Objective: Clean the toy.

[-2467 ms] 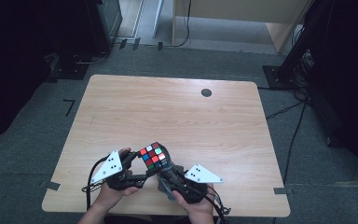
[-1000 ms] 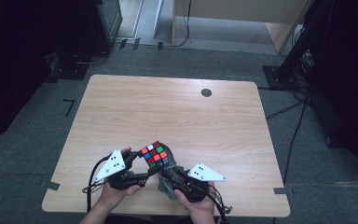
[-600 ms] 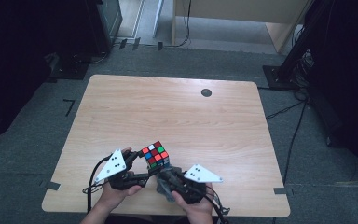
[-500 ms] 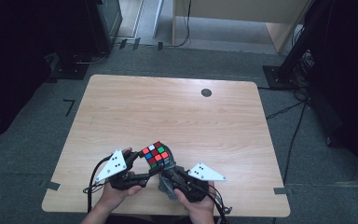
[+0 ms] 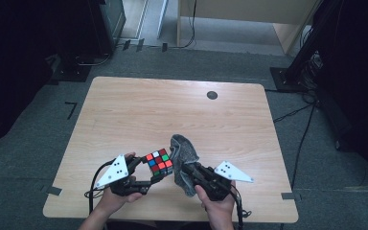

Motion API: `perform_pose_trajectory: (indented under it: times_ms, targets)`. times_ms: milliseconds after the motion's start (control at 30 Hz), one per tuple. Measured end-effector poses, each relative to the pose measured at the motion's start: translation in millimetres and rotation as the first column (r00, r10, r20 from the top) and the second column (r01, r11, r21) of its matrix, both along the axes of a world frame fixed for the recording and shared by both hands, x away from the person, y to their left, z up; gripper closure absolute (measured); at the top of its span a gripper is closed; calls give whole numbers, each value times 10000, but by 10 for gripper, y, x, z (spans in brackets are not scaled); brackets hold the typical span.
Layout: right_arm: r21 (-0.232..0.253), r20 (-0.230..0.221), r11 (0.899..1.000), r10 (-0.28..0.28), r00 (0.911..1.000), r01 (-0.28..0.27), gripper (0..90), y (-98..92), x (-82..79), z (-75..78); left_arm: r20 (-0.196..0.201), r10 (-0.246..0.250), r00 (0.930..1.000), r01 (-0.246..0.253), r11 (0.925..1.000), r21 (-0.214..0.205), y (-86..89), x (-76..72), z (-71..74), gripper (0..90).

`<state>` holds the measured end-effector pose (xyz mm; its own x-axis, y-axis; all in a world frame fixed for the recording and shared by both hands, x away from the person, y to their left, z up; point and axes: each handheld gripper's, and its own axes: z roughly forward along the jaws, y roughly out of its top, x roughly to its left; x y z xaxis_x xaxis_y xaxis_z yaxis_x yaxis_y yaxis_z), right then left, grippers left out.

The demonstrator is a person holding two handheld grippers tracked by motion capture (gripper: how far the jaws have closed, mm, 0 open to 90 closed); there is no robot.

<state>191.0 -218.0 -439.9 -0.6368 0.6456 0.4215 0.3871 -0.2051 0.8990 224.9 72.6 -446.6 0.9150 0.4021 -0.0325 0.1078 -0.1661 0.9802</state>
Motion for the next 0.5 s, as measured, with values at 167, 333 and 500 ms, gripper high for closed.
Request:
perform_pose_trajectory:
  times_ms: [167, 333, 500]
  targets:
    - [314, 58, 9990, 317, 9995, -319, 744, 32, -39, 66, -87, -516, 9986, 512, 9978, -418, -35, -30, 7, 340]
    - [560, -1075, 9963, 705, 9917, -648, 745, 73, 42, -153, 6, -640, 9979, 640, 9975, -291, -22, -31, 14, 340]
    - [1131, -296, 9904, 829, 9961, -791, 745, 9, -7, 50, 53, -767, 9970, 767, 9970, 71, -55, -43, -21, 340]
